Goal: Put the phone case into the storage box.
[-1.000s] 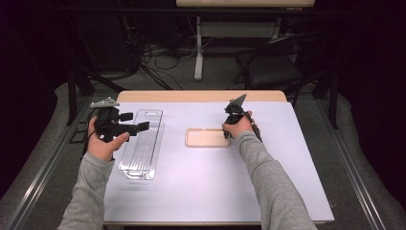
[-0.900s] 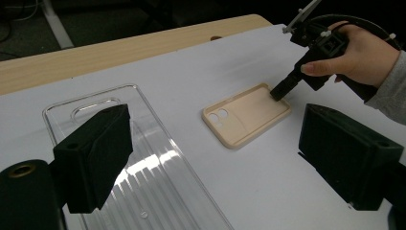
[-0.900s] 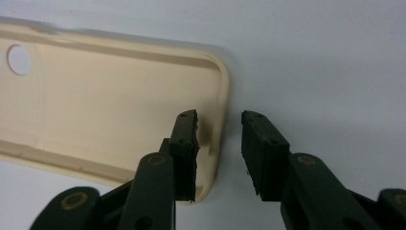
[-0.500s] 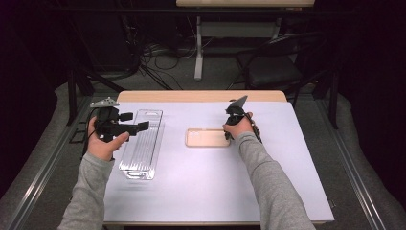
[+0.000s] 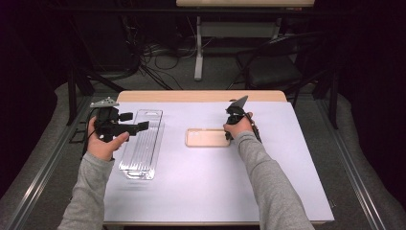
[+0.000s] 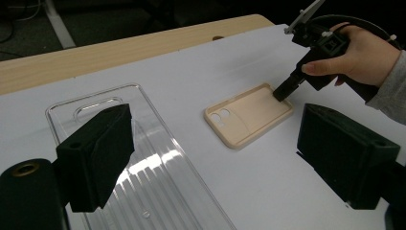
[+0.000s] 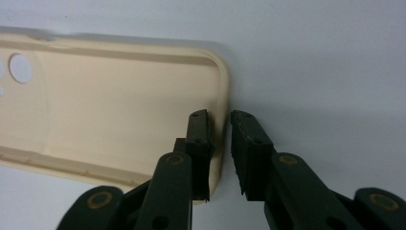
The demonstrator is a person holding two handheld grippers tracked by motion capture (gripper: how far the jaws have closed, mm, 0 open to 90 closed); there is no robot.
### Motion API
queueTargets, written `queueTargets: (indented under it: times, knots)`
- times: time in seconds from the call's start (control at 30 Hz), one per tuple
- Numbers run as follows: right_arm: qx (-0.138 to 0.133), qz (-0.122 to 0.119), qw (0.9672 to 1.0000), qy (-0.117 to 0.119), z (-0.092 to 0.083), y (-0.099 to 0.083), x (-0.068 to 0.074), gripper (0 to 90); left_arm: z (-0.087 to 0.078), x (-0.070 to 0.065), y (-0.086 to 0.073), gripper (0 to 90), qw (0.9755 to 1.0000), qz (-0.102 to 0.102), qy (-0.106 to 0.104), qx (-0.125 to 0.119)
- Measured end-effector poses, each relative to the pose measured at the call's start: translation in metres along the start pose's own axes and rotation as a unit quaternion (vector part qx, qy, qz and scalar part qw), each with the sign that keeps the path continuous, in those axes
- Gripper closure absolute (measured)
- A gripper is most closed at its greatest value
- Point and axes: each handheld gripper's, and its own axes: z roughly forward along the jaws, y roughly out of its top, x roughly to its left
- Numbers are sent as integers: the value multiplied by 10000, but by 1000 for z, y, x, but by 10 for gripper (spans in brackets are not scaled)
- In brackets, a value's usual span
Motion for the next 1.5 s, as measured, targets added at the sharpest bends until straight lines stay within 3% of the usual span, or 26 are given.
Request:
queueTargets:
  times: [0.57, 1.07, 1.5]
  knots:
    - [-30, 92, 9999, 38, 0, 0, -1, 853, 0, 1, 0, 125, 10000, -1, 13, -5]
    - [-2, 201, 9998, -28, -1, 0, 0, 862, 0, 2, -1, 126, 10000, -12, 19, -6]
    - [21, 298, 9995, 53, -1, -1, -2, 869, 0, 2, -1, 128, 10000, -24, 16, -26]
